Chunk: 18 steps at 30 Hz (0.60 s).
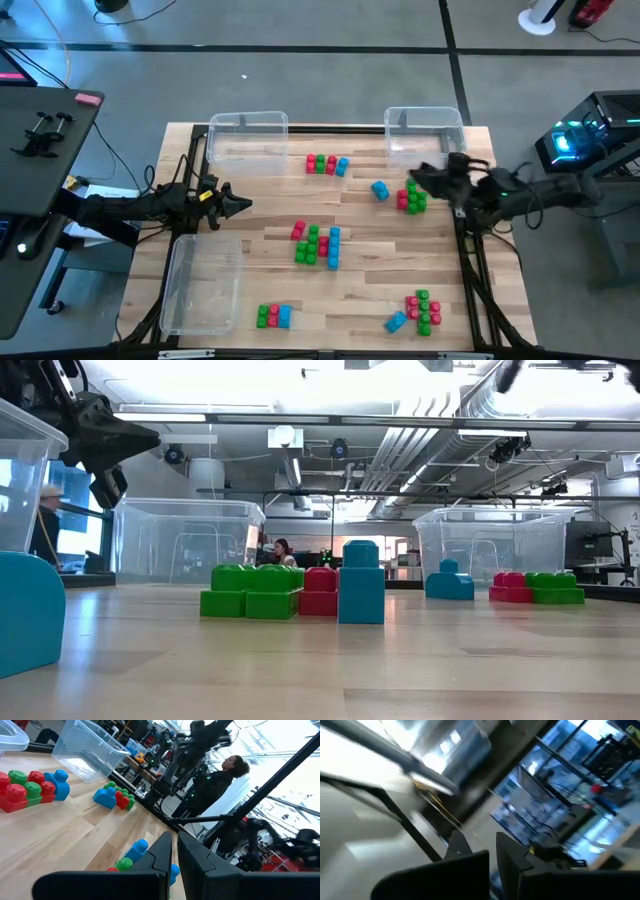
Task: Sort blocks
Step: Put the blue game piece into the top right transparent bin
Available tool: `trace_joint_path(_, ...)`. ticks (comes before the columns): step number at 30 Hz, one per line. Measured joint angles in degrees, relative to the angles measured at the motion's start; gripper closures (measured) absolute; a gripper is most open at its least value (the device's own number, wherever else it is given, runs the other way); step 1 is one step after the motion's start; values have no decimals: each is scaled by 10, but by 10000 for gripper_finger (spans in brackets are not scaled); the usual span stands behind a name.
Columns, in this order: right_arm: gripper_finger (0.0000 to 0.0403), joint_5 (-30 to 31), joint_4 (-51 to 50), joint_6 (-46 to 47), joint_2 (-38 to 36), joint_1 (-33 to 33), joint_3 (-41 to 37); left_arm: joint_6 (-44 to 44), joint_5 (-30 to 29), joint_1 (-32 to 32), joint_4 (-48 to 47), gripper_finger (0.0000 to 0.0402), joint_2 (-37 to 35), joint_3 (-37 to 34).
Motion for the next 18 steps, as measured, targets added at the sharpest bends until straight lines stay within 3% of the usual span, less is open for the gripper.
trace_joint_path(6, 402, -28, -110, -6, 197, 15, 157, 0, 0, 0, 0, 382, 0, 0)
trace_joint_path(11, 402, -41, -189, 95, 330, 15, 278, 0, -4, 0, 1, 383, 0, 0)
trace_joint_path(14, 400, -111, -336, 122, 391, 17, 378, 0, -5, 0, 1, 383, 0, 0)
trace_joint_path(18, 380, -216, -645, 81, 466, 41, 545, 0, -10, 0, 2, 383, 0, 0)
